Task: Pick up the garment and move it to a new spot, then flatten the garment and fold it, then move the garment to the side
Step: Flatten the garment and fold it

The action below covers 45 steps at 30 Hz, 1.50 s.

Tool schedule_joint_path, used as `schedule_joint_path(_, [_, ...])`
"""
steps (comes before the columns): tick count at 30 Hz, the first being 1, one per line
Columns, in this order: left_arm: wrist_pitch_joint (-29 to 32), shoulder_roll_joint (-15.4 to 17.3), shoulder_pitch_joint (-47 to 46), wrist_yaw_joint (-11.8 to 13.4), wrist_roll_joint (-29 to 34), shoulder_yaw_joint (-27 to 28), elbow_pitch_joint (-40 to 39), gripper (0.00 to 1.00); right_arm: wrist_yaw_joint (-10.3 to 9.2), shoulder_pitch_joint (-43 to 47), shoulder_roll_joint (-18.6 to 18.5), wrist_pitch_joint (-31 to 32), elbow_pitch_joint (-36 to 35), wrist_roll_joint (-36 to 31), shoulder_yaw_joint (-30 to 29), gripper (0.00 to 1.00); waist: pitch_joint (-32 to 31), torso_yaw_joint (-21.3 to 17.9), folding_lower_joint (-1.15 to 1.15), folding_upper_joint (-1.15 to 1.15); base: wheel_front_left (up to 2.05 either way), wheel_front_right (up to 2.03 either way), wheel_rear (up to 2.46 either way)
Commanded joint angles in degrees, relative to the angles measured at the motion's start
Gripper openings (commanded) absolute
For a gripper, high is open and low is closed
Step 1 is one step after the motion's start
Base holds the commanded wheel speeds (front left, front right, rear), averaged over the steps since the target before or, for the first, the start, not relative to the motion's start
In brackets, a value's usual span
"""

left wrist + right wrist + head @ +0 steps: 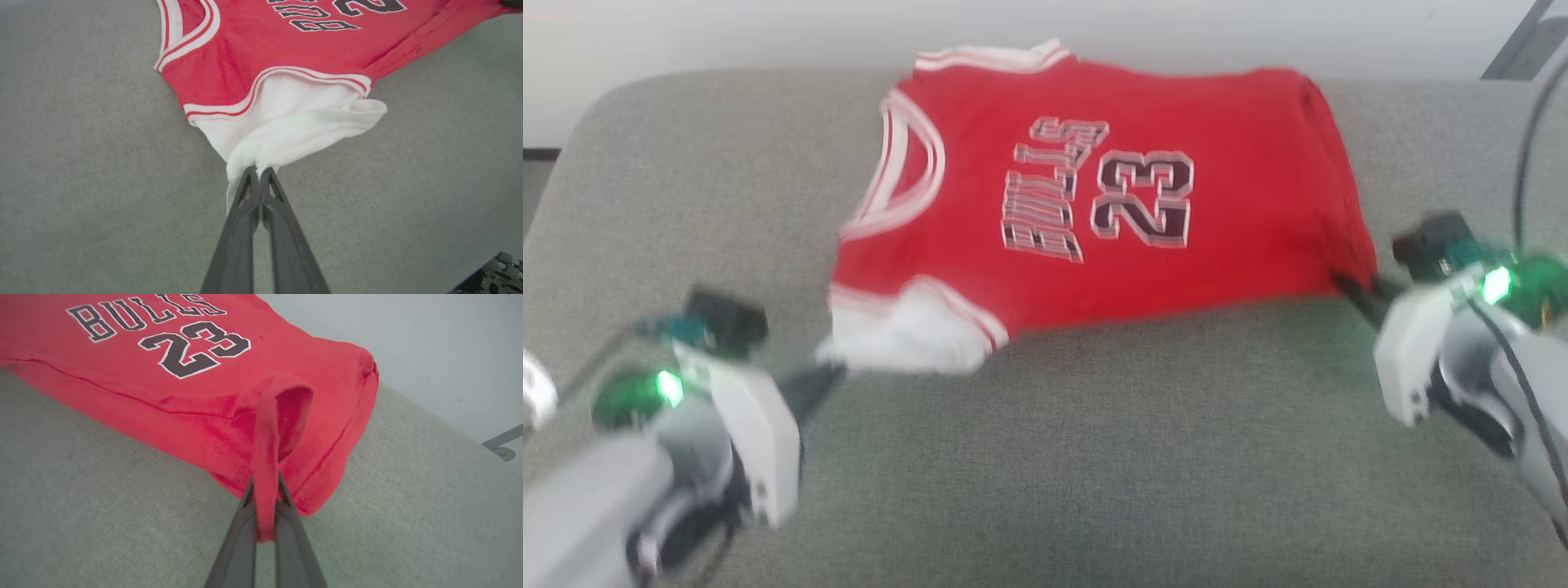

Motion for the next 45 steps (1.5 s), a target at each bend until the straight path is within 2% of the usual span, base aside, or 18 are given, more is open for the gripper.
schedule_joint_path(1, [0.26, 1.5, 4.06, 2.58, -1.94, -0.3, -4.03, 0.0, -0.13, 3.28, -1.86, 0.5, -2.5, 2.09, 0.13, 0.0, -1.16, 0.0, 0.0, 0.0, 0.0, 0.0, 0.0])
schedule_joint_path(6, [-0.4, 5.76, 14.49, 10.58, -6.1, -1.27, -15.91, 0.0, -0.13, 11.95, -6.89, 1.84, -9.79, 6.05, -0.27, 0.0, -2.38, 0.21, 0.0, 0.0, 0.0, 0.0, 0.0])
schedule_joint_path(11, [-1.23, 8.26, 21.63, 16.2, -8.64, -2.35, -23.37, 0.0, -0.12, 20.5, -10.26, 2.33, -14.89, 7.6, -1.67, 0.0, -2.97, 0.45, 0.0, 0.0, 0.0, 0.0, 0.0])
schedule_joint_path(19, [-0.51, 11.24, 25.66, 21.01, -10.85, -2.76, -29.3, 0.0, -0.12, 30.36, -11.65, 3.72, -19.94, 9.07, -4.81, 0.0, -3.81, -0.12, 0.0, 0.0, 0.0, 0.0, 0.0])
schedule_joint_path(25, [0.64, 15.86, 20.76, 22.45, -6.36, -0.45, -32.71, 0.0, -0.13, 30.5, -10.16, 3.24, -21.34, 7.22, -11.46, 0.0, -3.64, -1.44, 0.0, 0.0, 0.0, 0.0, 0.0])
schedule_joint_path(29, [2.74, 18.46, 14.49, 20.99, -2.23, 1.75, -33.09, 0.0, -0.13, 28.48, -7.56, 4.49, -21.12, 4.37, -16.19, 0.0, -3.1, -2.4, 0.0, 0.0, 0.0, 0.0, 0.0])
schedule_joint_path(33, [5.65, 17.52, 6.78, 16.21, 1.38, 3.29, -29.56, 0.0, -0.13, 24.96, -4.4, 6.63, -20.46, 0.69, -19.17, 0.0, -1.83, -3.54, 0.0, 0.0, 0.0, 0.0, 0.0])
schedule_joint_path(36, [7.75, 14.44, 0.8, 11.32, 3.17, 3.63, -24.03, 0.0, -0.13, 21.98, -2.1, 8.39, -19.06, -2.04, -20.41, 0.0, -0.5, -4.11, 0.0, 0.0, 0.0, 0.0, 0.0])
schedule_joint_path(40, [9.33, 8.59, -6.25, 4.79, 5.03, 2.93, -13.43, 0.0, -0.13, 18.42, 0.65, 10.27, -16.24, -4.63, -21.34, 0.0, 1.47, -4.64, 0.0, 0.0, 0.0, 0.0, 0.0])
schedule_joint_path(45, [11.72, 1.2, -11.96, -1.91, 5.5, 0.72, 0.84, 0.0, -0.12, 15.16, 3.88, 11.7, -12.31, -6.23, -21.25, 0.0, 3.76, -5.27, 0.0, 0.0, 0.0, 0.0, 0.0])
